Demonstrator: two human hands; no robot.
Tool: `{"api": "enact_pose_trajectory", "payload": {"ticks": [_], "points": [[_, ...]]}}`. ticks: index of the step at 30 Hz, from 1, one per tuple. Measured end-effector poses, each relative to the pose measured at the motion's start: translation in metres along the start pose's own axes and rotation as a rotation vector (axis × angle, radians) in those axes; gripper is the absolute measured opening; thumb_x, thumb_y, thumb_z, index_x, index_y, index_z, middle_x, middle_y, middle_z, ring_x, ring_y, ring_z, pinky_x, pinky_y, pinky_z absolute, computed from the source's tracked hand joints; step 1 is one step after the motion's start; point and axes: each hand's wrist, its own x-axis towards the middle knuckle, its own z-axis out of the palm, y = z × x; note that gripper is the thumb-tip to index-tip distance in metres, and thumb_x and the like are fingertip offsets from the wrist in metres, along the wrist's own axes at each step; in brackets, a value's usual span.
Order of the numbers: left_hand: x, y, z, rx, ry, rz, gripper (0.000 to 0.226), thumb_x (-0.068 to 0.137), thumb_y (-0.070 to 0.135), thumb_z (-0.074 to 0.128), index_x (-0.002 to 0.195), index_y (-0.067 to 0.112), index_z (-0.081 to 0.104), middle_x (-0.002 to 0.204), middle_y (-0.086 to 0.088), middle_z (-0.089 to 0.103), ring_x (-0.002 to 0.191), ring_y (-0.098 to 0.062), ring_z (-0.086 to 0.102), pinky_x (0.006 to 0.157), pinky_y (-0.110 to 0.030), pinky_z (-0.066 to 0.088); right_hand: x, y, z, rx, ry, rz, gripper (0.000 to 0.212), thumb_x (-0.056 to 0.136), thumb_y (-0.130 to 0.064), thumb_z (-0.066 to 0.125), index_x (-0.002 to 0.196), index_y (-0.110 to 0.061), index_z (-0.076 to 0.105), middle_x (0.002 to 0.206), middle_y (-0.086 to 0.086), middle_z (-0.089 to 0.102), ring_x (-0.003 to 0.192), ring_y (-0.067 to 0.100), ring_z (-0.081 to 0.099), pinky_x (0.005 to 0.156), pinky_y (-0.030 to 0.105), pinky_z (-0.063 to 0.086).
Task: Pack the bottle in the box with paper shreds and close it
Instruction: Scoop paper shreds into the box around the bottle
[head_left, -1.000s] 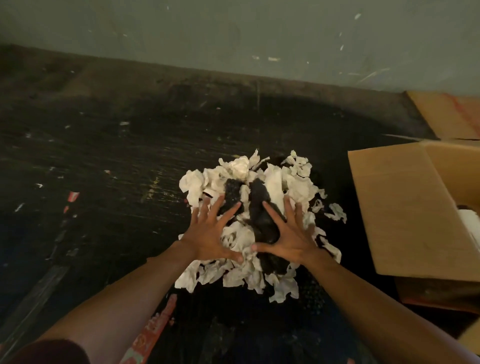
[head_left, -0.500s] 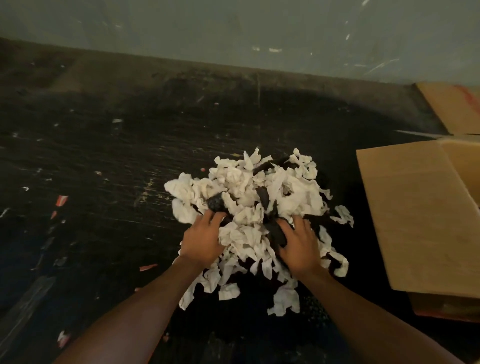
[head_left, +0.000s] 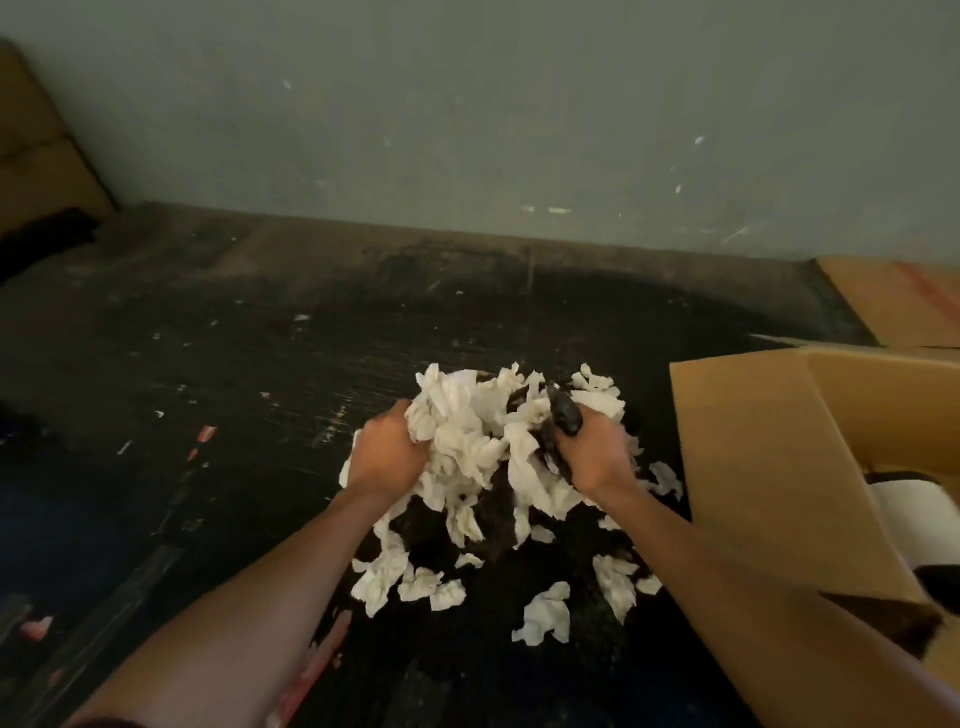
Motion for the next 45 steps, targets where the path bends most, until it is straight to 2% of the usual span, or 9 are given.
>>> {"api": "enact_pose_trajectory", "payload": {"ticks": [3, 8, 14, 19, 25, 29, 34, 42, 45], "points": [[-0.008, 0.024, -0.028, -0.031, 0.058, -0.038, 0.025, 0.092, 0.029, 0.059, 0.112, 0.015, 0.061, 0.102, -0.009, 0.068, 0.096, -0.031, 0.065, 0.084, -0.040, 0.052, -0.004, -0.018, -0.045, 0.042, 0.038, -0.066, 0.007, 0.096, -0.022, 0.059, 0.090, -0.023, 0.061, 0.086, -0.001, 0.067, 0.082, 0.015, 0.065, 0.079, 0.035, 0.054], [-0.031, 0.073, -0.060, -0.028, 0.161, -0.029, 0.030, 0.096, 0.032, 0.054, 0.116, 0.011, 0.060, 0.105, -0.013, 0.066, 0.098, -0.033, 0.063, 0.078, -0.037, 0.046, -0.017, -0.027, -0.125, 0.072, 0.107, -0.139, 0.016, 0.097, -0.024, 0.058, 0.105, -0.014, 0.068, 0.095, 0.007, 0.070, 0.091, 0.022, 0.067, 0.085, 0.039, 0.055], [-0.055, 0.139, -0.068, -0.065, 0.241, 0.010, 0.035, 0.096, 0.040, 0.050, 0.115, 0.013, 0.062, 0.101, -0.012, 0.065, 0.098, -0.036, 0.062, 0.079, -0.037, 0.045, -0.038, -0.007, -0.212, 0.045, 0.184, -0.171, 0.018, 0.099, -0.021, 0.056, 0.104, -0.008, 0.067, 0.089, 0.007, 0.065, 0.073, 0.014, 0.059, 0.057, 0.024, 0.041], [-0.062, 0.193, -0.065, -0.103, 0.255, 0.117, 0.038, 0.095, 0.044, 0.051, 0.112, 0.013, 0.064, 0.101, -0.012, 0.068, 0.093, -0.035, 0.064, 0.080, -0.039, 0.050, -0.049, 0.013, -0.273, 0.031, 0.310, -0.137, 0.019, 0.099, -0.017, 0.055, 0.106, -0.004, 0.066, 0.090, 0.011, 0.064, 0.068, 0.014, 0.054, 0.061, 0.028, 0.040], [-0.049, 0.257, -0.064, -0.095, 0.223, 0.285, 0.026, 0.097, 0.040, 0.050, 0.092, 0.017, 0.060, 0.085, -0.003, 0.062, 0.081, -0.024, 0.060, 0.071, -0.033, 0.043, -0.065, 0.021, -0.339, 0.039, 0.443, -0.133, 0.012, 0.098, -0.015, 0.054, 0.095, -0.010, 0.064, 0.096, 0.018, 0.066, 0.086, 0.029, 0.061, 0.072, 0.033, 0.044], [-0.043, 0.303, -0.049, -0.080, 0.169, 0.402, 0.026, 0.098, 0.041, 0.047, 0.090, 0.019, 0.057, 0.084, -0.004, 0.059, 0.078, -0.024, 0.055, 0.071, -0.033, 0.040, -0.078, 0.031, -0.373, -0.004, 0.526, -0.105, 0.013, 0.098, -0.016, 0.053, 0.089, -0.012, 0.061, 0.091, 0.016, 0.065, 0.073, 0.024, 0.059, 0.064, 0.031, 0.044], [-0.048, 0.358, -0.016, -0.161, 0.091, 0.529, 0.027, 0.098, 0.040, 0.047, 0.094, 0.017, 0.062, 0.086, -0.003, 0.063, 0.081, -0.026, 0.061, 0.072, -0.034, 0.046, -0.090, 0.061, -0.404, -0.077, 0.578, -0.050, 0.011, 0.097, -0.018, 0.055, 0.089, -0.012, 0.060, 0.089, 0.016, 0.065, 0.073, 0.026, 0.059, 0.063, 0.030, 0.042], [-0.060, 0.459, 0.039, -0.246, 0.006, 0.583, 0.028, 0.097, 0.036, 0.044, 0.082, 0.018, 0.059, 0.080, -0.002, 0.062, 0.073, -0.021, 0.058, 0.060, -0.029, 0.038, -0.080, 0.124, -0.460, -0.117, 0.565, -0.012, 0.014, 0.097, -0.017, 0.054, 0.089, -0.010, 0.062, 0.083, 0.013, 0.063, 0.067, 0.021, 0.056, 0.056, 0.027, 0.041], [-0.063, 0.494, 0.070, -0.272, 0.004, 0.533, 0.032, 0.097, 0.039, 0.044, 0.085, 0.017, 0.062, 0.080, -0.002, 0.064, 0.074, -0.020, 0.061, 0.060, -0.029, 0.043, -0.066, 0.153, -0.474, -0.081, 0.521, -0.014, 0.019, 0.096, -0.019, 0.055, 0.078, -0.017, 0.061, 0.085, 0.016, 0.066, 0.077, 0.030, 0.061, 0.065, 0.034, 0.046]]}}
